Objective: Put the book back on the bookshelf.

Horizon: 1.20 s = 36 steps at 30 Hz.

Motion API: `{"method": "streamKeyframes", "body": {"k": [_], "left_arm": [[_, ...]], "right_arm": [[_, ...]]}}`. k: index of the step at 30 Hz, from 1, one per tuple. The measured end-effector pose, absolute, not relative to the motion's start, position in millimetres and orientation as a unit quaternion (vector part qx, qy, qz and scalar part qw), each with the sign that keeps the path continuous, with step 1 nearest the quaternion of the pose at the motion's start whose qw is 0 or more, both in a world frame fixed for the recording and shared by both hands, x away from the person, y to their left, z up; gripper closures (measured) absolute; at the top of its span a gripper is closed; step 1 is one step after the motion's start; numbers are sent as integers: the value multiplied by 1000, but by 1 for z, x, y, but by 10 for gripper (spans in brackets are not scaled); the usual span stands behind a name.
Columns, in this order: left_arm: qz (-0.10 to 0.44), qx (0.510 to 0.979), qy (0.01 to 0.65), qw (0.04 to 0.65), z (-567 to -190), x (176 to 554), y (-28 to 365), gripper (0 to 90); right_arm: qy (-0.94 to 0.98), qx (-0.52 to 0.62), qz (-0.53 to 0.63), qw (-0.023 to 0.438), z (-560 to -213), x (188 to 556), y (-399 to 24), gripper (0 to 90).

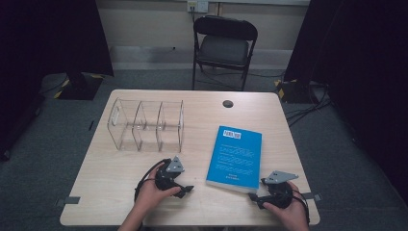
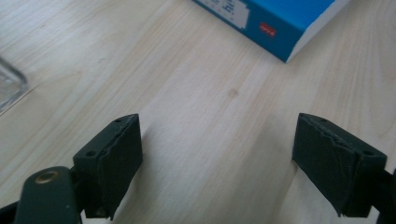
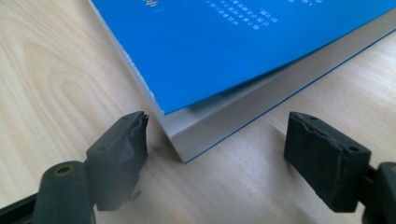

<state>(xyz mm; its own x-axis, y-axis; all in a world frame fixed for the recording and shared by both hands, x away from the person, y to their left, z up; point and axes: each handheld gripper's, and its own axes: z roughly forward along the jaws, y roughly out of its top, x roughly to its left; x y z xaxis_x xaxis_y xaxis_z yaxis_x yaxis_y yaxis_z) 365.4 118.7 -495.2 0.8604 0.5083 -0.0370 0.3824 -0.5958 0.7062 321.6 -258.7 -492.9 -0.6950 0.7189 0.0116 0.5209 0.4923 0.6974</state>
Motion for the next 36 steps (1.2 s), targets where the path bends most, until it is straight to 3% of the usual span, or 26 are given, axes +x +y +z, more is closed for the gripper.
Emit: {"method": "streamKeyframes", "body": {"k": [4,7,36], "left_arm": [[83,896,236,367,-495,363,111,157],[80,899,230,364,-494,362,106,160],[74,904,202,369,-483,363,89,161]], "right_arm": [[850,364,350,149,-494,322,-255,225],[854,354,351,146,-492,321,-253,303],[850,369,352,134,-491,322,-252,305]]}}
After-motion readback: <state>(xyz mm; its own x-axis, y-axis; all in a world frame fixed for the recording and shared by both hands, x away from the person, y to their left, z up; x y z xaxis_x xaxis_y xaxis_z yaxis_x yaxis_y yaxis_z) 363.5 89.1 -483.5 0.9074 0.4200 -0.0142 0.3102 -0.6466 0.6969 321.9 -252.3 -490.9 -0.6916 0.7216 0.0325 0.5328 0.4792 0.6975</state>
